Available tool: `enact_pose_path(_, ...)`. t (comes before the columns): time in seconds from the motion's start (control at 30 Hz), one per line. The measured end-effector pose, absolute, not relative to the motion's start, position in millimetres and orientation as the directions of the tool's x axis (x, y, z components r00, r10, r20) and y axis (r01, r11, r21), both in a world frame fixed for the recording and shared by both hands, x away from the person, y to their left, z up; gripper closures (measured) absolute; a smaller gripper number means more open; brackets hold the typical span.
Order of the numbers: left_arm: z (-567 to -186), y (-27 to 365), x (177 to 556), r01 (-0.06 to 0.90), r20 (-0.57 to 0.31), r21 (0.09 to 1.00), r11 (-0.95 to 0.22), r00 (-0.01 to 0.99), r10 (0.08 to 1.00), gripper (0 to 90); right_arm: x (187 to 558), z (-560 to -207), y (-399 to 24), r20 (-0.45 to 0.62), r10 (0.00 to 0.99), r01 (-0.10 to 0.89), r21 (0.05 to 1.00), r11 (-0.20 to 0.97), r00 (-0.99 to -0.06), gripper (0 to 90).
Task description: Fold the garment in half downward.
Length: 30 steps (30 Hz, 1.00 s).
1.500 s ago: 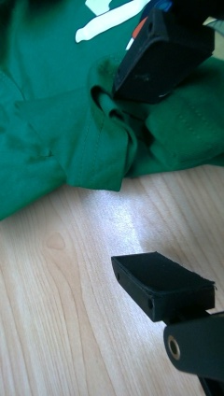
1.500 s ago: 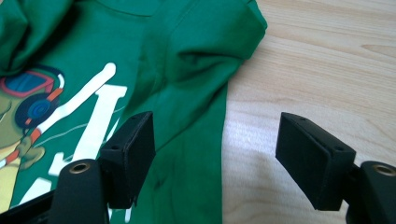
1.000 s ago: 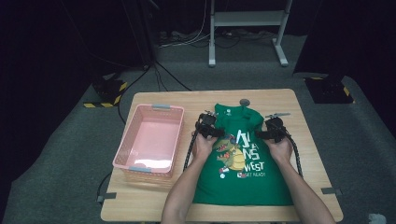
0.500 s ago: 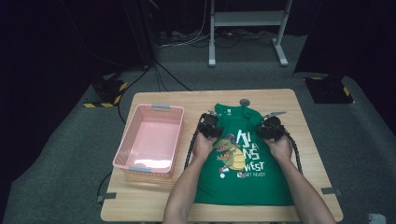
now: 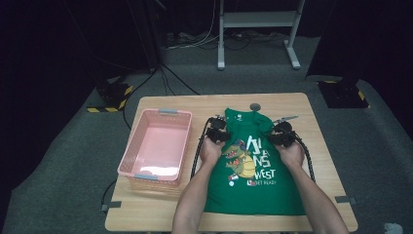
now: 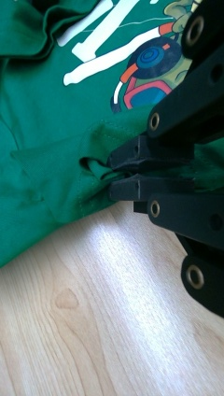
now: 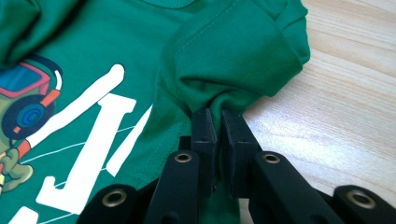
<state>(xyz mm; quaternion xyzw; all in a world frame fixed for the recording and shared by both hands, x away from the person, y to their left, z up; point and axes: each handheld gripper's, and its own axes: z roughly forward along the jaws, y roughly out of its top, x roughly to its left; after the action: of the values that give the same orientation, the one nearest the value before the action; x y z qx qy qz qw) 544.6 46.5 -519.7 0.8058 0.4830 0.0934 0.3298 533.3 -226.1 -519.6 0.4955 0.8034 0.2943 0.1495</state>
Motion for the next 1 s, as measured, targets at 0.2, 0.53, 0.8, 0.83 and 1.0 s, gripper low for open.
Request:
enact_pose_path(0.2, -511.5, 49.0, 535.6, 0.693, -0.147, 0.63, -0.351, 0.55, 0.822, 85.6, 525.2, -508.3, -227.1, 0.028, 0.872, 0.669, 0.653, 0.355, -0.49, 84.4)
enact_pose_path(0.53, -486.1, 57.0, 525.4, 0.645, -0.156, 0.682, -0.345, 0.589, 0.793, 85.6, 511.2, -490.1, -239.2, 0.052, 0.849, 0.611, 0.717, 0.335, -0.526, 84.4)
enact_pose_path(0.8, -471.6, 61.3, 527.1, 0.628, -0.17, 0.707, -0.326, 0.598, 0.783, 85.6, 507.0, -474.3, -241.0, 0.036, 0.837, 0.575, 0.742, 0.344, -0.546, 84.7)
enact_pose_path(0.83, -467.8, 62.1, 528.6, 0.625, -0.174, 0.712, -0.321, 0.599, 0.781, 85.6, 507.4, -471.6, -241.1, 0.029, 0.837, 0.572, 0.742, 0.349, -0.547, 84.7)
enact_pose_path(1.0, -446.5, 61.3, 535.3, 0.592, -0.137, 0.736, -0.328, 0.604, 0.785, 85.6, 510.2, -452.3, -240.6, 0.018, 0.837, 0.551, 0.76, 0.344, -0.546, 84.9)
